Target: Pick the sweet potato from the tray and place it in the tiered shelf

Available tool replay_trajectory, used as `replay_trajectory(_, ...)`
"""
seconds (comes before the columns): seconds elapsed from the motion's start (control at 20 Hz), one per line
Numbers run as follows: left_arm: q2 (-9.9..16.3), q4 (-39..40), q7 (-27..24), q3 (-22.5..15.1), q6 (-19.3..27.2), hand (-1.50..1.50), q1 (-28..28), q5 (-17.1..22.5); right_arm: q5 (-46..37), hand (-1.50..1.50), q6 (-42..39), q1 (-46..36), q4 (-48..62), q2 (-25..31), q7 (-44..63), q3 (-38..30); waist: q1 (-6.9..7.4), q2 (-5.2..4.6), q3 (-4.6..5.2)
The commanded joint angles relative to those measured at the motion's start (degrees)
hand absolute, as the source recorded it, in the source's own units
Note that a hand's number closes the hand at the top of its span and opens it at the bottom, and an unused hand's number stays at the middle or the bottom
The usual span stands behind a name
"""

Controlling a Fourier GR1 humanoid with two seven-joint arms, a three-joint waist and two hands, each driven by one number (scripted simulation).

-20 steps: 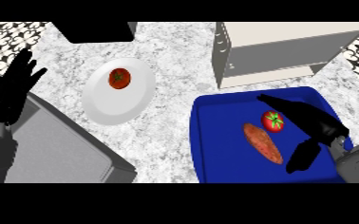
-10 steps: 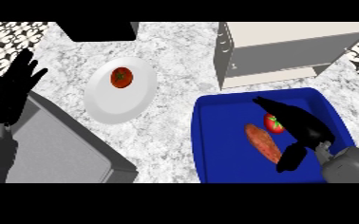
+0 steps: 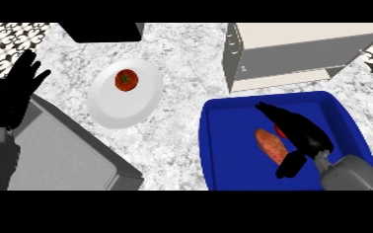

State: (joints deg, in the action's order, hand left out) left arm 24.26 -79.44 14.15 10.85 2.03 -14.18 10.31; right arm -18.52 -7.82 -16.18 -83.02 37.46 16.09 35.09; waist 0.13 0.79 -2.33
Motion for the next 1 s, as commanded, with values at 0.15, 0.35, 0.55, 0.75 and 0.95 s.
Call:
replay_trajectory(0.15, -8.48, 5.39, 2.83, -5.7, -2.1, 0.0, 6.07, 0.95, -1.2, -1.5, 1.03, 0.16, 2.73, -3.0, -2.83, 1.45, 0.07, -1.67, 2.35)
replay_trajectory(0.35, -8.97, 4.46, 3.23, -6.01, -3.84, 0.0, 6.55, 1.55, -6.78, 1.5, -3.82, -1.59, 3.73, 0.04, -7.71, 8.02, 1.6, -1.69, 2.38)
replay_trajectory(0.55, -8.74, 4.03, 3.35, -4.76, -3.83, 0.0, 7.11, 1.38, -4.17, 1.5, -2.65, 0.5, 4.22, -2.22, -9.7, 6.89, 0.58, -1.21, 2.33)
replay_trajectory(0.75, -9.67, 5.1, 2.8, -4.54, -2.6, 0.0, 6.18, -0.03, -3.94, 1.5, -0.63, -0.08, 3.42, -3.27, -13.57, 5.93, -0.55, -1.33, 2.35)
replay_trajectory(0.95, -10.19, 4.48, 3.98, -4.18, -3.31, 0.0, 6.84, 0.39, -3.94, 1.5, 1.82, 0.41, 1.13, -5.28, -12.02, 4.98, -0.78, -0.91, 2.39)
